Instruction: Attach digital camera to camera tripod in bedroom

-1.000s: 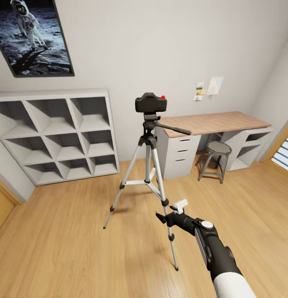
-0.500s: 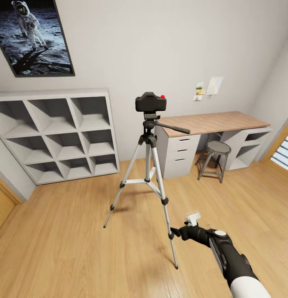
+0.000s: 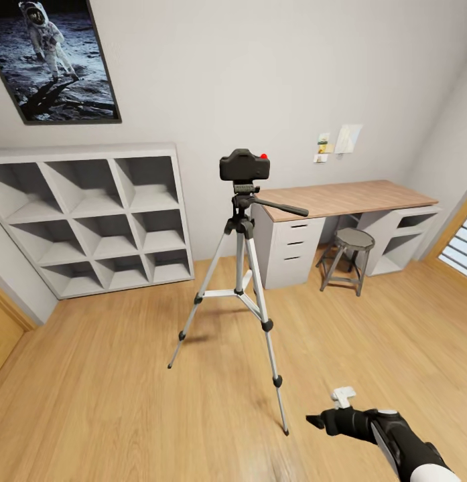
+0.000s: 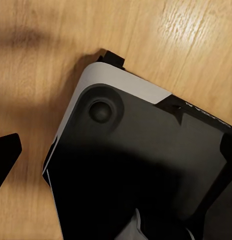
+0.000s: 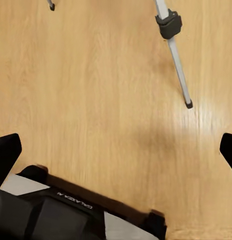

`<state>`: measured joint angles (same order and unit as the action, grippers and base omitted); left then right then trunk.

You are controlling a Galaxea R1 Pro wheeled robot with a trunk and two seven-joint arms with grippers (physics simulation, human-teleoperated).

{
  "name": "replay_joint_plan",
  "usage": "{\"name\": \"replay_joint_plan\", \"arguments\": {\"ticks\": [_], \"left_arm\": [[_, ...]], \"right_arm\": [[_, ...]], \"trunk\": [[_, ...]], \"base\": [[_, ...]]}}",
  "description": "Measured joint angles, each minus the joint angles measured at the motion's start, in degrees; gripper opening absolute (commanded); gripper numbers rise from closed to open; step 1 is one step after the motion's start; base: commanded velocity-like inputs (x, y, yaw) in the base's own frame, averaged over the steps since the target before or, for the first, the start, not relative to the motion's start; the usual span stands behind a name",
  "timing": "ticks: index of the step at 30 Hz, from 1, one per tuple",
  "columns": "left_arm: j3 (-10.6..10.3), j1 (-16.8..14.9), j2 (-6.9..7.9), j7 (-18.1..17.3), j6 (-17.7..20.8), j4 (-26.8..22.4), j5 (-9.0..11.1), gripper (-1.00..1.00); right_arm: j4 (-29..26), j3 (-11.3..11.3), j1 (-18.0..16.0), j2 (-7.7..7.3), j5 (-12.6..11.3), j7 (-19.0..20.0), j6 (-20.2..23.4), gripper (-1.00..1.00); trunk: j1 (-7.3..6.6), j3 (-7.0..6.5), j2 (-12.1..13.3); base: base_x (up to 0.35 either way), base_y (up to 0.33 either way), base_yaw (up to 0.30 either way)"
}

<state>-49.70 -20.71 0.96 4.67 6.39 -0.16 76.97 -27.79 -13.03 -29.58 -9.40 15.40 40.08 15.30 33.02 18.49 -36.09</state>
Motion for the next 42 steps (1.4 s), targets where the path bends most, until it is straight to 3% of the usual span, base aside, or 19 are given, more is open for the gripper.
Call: {"name": "replay_joint_plan", "arguments": {"ticks": [7,8,12,13,14,15,18,22,32,42], "left_arm": [[0.00,-0.01,0.00,0.00,0.00,0.00,0.00,1.00],[0.01,0.00,0.00,0.00,0.00,0.00,0.00,1.00],[0.00,0.00,0.00,0.01,0.00,0.00,0.00,1.00],[0.05,-0.01,0.08,0.05,0.01,0.00,0.00,1.00],[0.04,-0.01,0.05,0.04,0.00,-0.01,0.01,1.00],[0.02,0.00,0.03,0.02,0.01,0.00,0.00,1.00],[0.02,-0.03,0.01,0.03,0.02,0.00,0.00,1.00],[0.02,-0.02,0.01,0.05,0.01,0.00,0.00,1.00],[0.03,0.00,0.19,0.08,0.01,0.00,-0.05,1.00],[-0.15,0.00,0.26,0.07,0.00,-0.07,-0.61,1.00]], "right_arm": [[7.51,-0.08,-0.01,-2.20,0.01,-0.19,-1.72,1.00],[10.77,-0.05,-0.01,-3.26,0.07,-0.79,-3.73,1.00],[13.16,-0.10,-0.02,-3.79,-0.02,-1.15,-4.89,1.00],[19.53,-0.07,-0.01,-4.03,0.17,-3.92,-5.26,1.00],[24.67,0.39,-0.09,-3.85,0.15,-9.45,-5.37,1.00],[26.45,0.05,-0.37,-3.62,-0.16,-14.52,-5.59,1.00],[28.29,-0.01,-0.47,-3.33,-0.38,-20.04,-5.98,1.00],[29.20,-0.04,0.36,-3.22,-0.53,-22.80,-6.28,1.00],[29.63,-0.09,4.81,-3.15,-0.62,-24.19,-6.44,1.00],[29.71,-0.10,5.49,-3.04,-0.63,-24.38,-6.20,1.00]], "trunk": [[0.00,0.00,0.00],[0.00,0.00,0.00],[0.00,0.00,0.00],[0.00,0.00,-0.01],[0.00,0.01,0.00],[0.00,0.00,0.00],[0.00,0.00,0.00],[0.00,0.00,0.00],[0.00,-0.18,-0.01],[0.00,-1.02,0.00]], "base": [[0.000,0.000,0.000],[0.000,0.000,0.000],[0.000,0.000,0.000],[0.000,0.000,0.000],[0.000,0.000,0.000],[0.000,0.000,0.000],[0.000,0.000,0.000],[0.000,0.000,0.000],[0.000,0.000,0.000],[0.000,0.000,0.000]]}}
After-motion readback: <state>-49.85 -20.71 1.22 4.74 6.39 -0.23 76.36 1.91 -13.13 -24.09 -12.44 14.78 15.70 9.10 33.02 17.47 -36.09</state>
